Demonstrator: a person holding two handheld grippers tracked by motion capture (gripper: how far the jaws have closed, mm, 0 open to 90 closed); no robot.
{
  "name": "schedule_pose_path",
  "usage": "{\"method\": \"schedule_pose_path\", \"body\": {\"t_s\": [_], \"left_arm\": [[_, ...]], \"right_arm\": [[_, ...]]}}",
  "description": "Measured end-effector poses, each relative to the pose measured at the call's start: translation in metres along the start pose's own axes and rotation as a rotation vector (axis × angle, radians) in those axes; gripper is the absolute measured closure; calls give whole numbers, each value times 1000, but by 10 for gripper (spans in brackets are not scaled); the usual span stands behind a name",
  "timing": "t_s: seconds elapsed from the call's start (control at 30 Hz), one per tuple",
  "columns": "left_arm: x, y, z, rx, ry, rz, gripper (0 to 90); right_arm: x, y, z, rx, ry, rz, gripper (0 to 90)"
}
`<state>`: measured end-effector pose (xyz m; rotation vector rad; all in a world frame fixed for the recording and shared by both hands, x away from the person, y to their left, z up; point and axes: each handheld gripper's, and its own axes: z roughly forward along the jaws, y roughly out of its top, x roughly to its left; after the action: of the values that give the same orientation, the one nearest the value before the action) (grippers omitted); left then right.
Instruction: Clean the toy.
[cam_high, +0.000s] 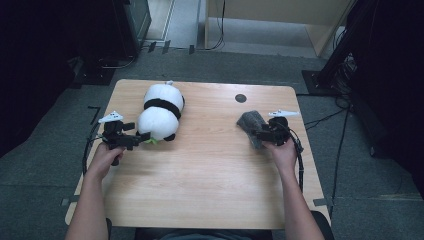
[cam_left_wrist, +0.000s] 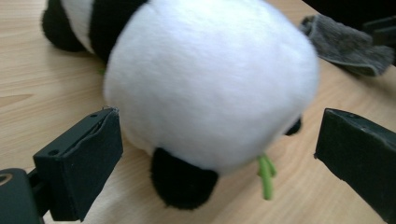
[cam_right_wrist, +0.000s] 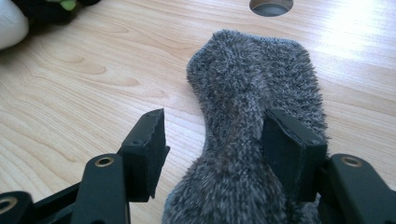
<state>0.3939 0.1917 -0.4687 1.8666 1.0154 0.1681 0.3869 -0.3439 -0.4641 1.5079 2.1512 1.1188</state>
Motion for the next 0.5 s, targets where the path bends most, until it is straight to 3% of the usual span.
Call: {"method": "schedule_pose_path", "body": {"t_s": [0.23, 0.5], "left_arm": [[-17, 11, -9, -21, -16, 29, 8], [-46, 23, -8, -31, -43, 82, 8]], "right_arm": [[16, 1, -11, -7, 17, -32, 407], [34, -1, -19, -10, 55, -71, 408]]}}
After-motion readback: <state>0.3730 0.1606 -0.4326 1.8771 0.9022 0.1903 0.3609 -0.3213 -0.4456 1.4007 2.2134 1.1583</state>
